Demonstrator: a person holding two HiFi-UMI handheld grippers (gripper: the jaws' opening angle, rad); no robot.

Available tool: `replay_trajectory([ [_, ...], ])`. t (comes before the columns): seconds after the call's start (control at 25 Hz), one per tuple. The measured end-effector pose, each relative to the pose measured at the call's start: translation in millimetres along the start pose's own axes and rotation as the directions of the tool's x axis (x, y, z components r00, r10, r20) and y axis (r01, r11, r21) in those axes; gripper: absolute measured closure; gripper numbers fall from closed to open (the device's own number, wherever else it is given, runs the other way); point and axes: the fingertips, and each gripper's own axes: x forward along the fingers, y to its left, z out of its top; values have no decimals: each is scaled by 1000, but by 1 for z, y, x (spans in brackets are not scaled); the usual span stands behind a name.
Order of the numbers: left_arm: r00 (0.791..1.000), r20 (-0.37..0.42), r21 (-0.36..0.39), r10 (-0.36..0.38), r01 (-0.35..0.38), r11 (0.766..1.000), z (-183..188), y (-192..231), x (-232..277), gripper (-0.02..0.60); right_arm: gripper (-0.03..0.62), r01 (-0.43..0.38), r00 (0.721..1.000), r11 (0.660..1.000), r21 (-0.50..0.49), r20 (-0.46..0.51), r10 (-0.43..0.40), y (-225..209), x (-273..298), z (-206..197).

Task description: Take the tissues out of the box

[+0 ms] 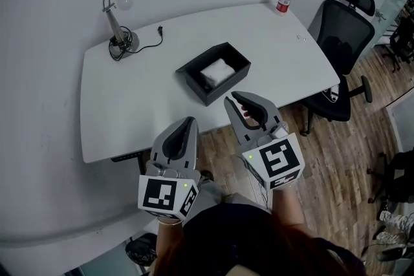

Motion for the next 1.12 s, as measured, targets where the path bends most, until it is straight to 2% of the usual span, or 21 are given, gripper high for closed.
replay_trajectory([
  [0.64, 1000, -10, -30, -12, 12, 999, -7, 37, 39, 555, 465, -34, 993, 999, -19, -114, 32, -16, 58, -27],
  [1.12, 998, -39, -69, -45, 43, 997, -23, 61, 67, 555, 402, -29, 970, 998, -51, -244, 16, -29, 96, -61],
])
